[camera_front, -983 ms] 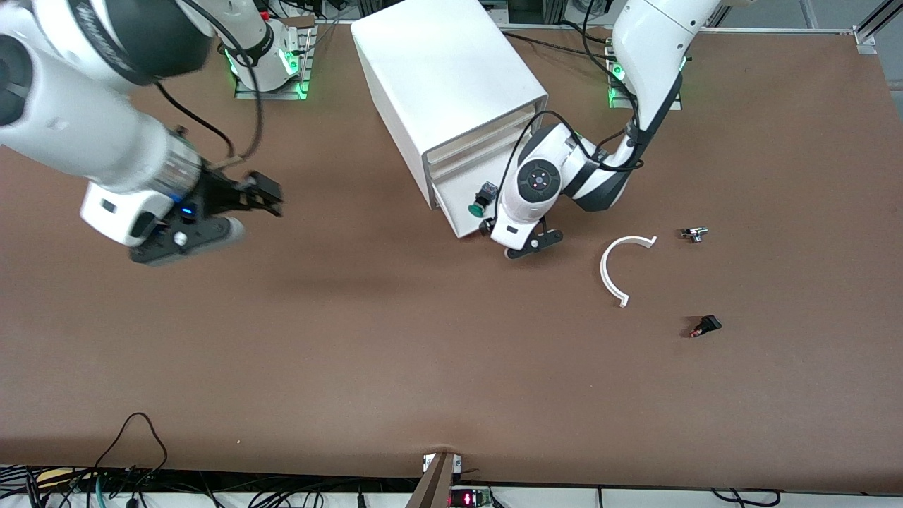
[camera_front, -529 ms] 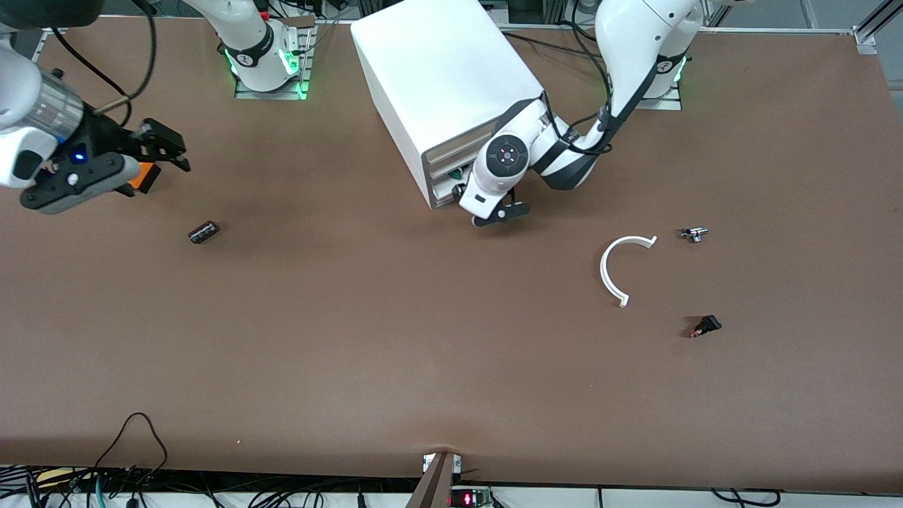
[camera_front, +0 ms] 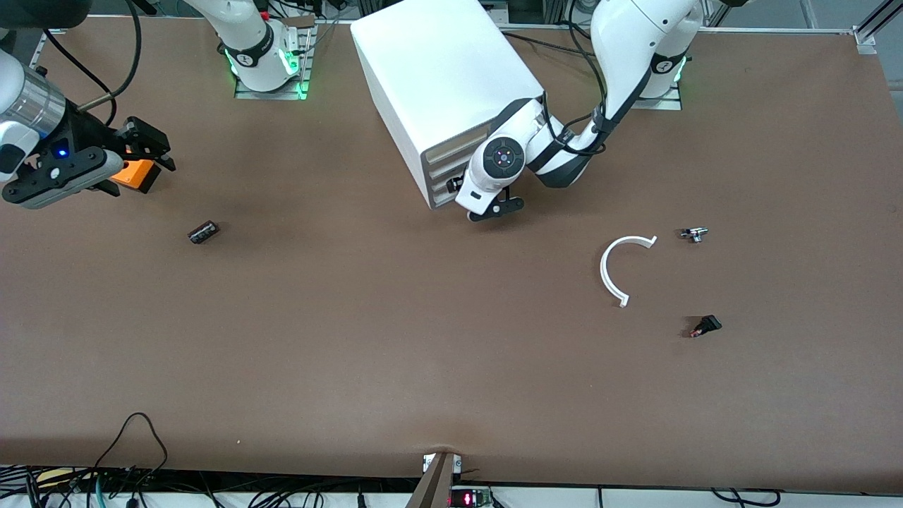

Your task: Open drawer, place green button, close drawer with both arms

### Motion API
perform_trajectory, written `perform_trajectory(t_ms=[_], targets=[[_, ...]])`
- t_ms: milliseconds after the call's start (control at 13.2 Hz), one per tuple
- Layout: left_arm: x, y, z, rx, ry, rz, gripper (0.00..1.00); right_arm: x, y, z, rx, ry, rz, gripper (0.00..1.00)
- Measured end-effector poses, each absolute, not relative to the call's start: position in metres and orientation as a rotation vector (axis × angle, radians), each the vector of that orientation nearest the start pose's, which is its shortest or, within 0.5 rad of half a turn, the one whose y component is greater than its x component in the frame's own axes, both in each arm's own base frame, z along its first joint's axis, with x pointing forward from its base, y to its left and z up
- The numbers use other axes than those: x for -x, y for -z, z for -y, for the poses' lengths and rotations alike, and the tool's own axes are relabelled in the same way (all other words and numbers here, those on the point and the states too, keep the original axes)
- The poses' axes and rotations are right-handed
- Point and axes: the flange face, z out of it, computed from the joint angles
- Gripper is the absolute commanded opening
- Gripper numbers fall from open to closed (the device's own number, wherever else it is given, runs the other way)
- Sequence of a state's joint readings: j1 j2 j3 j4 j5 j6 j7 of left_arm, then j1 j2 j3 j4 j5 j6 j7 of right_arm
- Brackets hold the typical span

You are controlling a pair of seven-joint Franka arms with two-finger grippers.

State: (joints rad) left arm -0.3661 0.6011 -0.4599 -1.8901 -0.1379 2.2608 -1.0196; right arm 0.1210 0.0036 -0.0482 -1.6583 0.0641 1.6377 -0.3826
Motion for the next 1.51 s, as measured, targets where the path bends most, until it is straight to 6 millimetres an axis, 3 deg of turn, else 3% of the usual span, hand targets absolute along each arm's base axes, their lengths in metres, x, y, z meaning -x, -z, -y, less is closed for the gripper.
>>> perform_trajectory(t_ms=[151, 302, 453, 680, 907, 1134, 1360, 1512], targets=[[-0.455, -0.225, 0.433, 3.099, -0.655, 0.578, 1.00, -0.558, -0.593, -0.045, 3.013, -0.007, 0.692, 1.00], [-0.504, -0.261, 0.406, 3.119, -0.678, 0.566, 1.00, -0.559, -0.595, -0.045, 3.016, 0.001, 0.692, 1.00], [-0.550, -0.289, 0.368, 3.173, -0.652, 0.535, 1.00, -0.559, -0.599, -0.044, 3.020, 0.011, 0.693, 1.00], [-0.592, -0.305, 0.309, 3.215, -0.569, 0.434, 1.00, -0.559, -0.601, -0.043, 3.032, 0.013, 0.695, 1.00], [-0.610, -0.341, 0.245, 3.213, -0.523, 0.263, 1.00, -0.560, -0.600, -0.039, 3.048, 0.008, 0.694, 1.00], [-0.620, -0.397, 0.156, 3.210, -0.417, 0.086, 1.00, -0.560, -0.600, -0.038, 3.049, 0.009, 0.692, 1.00], [-0.610, -0.441, 0.065, 3.212, -0.322, 0.003, 1.00, -0.560, -0.601, -0.038, 3.049, 0.010, 0.692, 1.00], [-0.594, -0.472, 0.023, 3.194, -0.302, 0.005, 1.00, -0.560, -0.601, -0.038, 3.049, 0.010, 0.692, 1.00]])
